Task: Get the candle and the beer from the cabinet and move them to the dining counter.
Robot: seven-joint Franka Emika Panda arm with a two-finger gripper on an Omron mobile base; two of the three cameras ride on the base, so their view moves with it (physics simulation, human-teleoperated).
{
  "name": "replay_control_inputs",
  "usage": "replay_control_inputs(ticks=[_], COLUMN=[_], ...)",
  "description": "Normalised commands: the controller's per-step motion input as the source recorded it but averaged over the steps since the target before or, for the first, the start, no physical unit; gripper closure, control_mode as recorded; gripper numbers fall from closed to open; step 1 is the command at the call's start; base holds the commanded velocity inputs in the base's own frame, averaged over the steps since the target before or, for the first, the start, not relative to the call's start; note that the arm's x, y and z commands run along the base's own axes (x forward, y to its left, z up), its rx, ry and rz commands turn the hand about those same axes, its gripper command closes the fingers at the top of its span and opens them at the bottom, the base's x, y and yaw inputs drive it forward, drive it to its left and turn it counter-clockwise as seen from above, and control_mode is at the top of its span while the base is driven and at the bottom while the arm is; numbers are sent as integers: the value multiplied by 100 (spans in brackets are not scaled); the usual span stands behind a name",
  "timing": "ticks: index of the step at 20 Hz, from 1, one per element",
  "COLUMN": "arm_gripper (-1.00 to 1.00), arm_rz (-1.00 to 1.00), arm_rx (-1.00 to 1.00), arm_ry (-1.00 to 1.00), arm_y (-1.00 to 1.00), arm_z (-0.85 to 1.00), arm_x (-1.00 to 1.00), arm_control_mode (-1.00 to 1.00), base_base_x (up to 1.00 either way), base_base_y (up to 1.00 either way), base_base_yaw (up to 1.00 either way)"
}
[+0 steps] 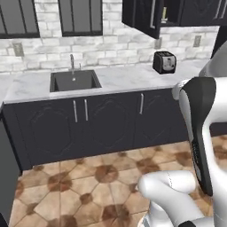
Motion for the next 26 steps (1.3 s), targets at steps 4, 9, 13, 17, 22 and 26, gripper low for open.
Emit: replay_control_inputs(ticks=[4,9,13,17,22,26], arm_gripper=[-100,-100,-100,-100,-100,-100], arm_rz=[0,0,0,0,0,0], arm_rx=[0,0,0,0,0,0], arm_ry=[0,0,0,0,0,0], arm_y=[0,0,0,0,0,0], arm_z=[0,0,0,0,0,0], arm_x=[0,0,0,0,0,0], arm_control_mode=[100,100,100,100,100,100], base_base_x=[100,100,94,7,0,0], base_base_y=[16,17,-1,-100,-100,-100], base_base_yaw=[0,0,1,0,0,0])
